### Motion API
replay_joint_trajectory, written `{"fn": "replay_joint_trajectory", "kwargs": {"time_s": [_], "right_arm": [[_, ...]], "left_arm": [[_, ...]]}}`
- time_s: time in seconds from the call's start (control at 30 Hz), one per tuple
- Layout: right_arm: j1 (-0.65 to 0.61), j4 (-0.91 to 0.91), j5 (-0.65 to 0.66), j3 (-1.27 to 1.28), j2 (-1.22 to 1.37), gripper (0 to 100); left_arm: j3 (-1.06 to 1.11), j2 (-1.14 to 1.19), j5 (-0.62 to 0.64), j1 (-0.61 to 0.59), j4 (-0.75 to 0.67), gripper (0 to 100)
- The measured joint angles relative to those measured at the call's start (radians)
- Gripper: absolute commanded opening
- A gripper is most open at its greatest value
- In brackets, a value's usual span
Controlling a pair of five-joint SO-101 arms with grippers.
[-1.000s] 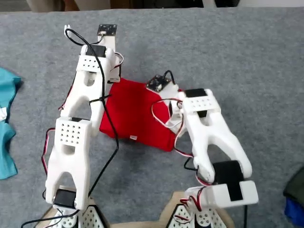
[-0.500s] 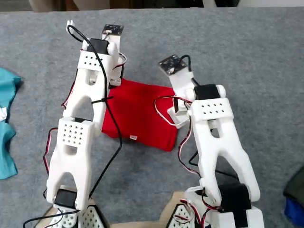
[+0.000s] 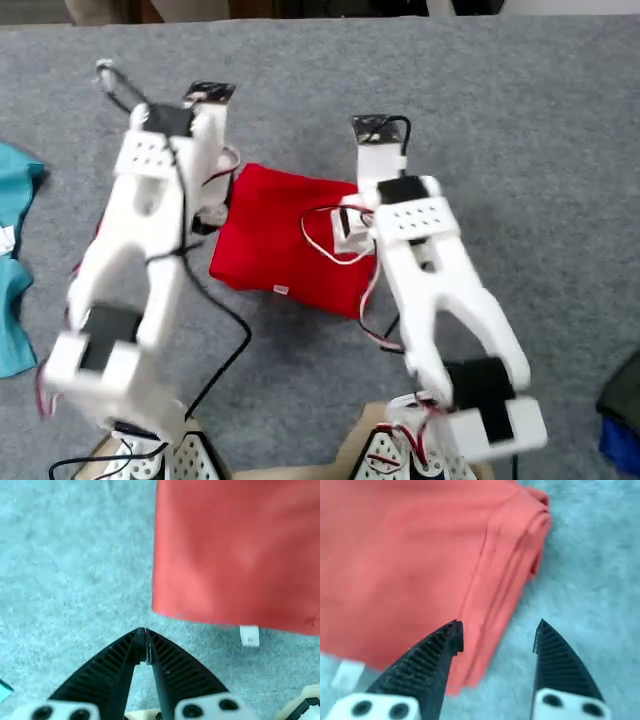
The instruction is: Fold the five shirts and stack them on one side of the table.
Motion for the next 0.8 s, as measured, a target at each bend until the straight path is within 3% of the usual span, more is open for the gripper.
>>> {"fn": "replay_joint_trajectory", "kwargs": {"time_s": [0.23,0.57,0.8], "right_arm": [[0.009,-0.071,-0.014,-0.117,0.239,24.6],[0.017,0.008,-0.014,-0.299,0.437,23.9],[0.023,0.186,-0.014,-0.511,0.575,0.2]], "left_arm": [[0.290,-0.321,0.000,0.000,-0.072,2],[0.358,-0.347,0.000,-0.011,-0.072,2],[0.358,-0.353,0.000,-0.011,-0.072,2]]}}
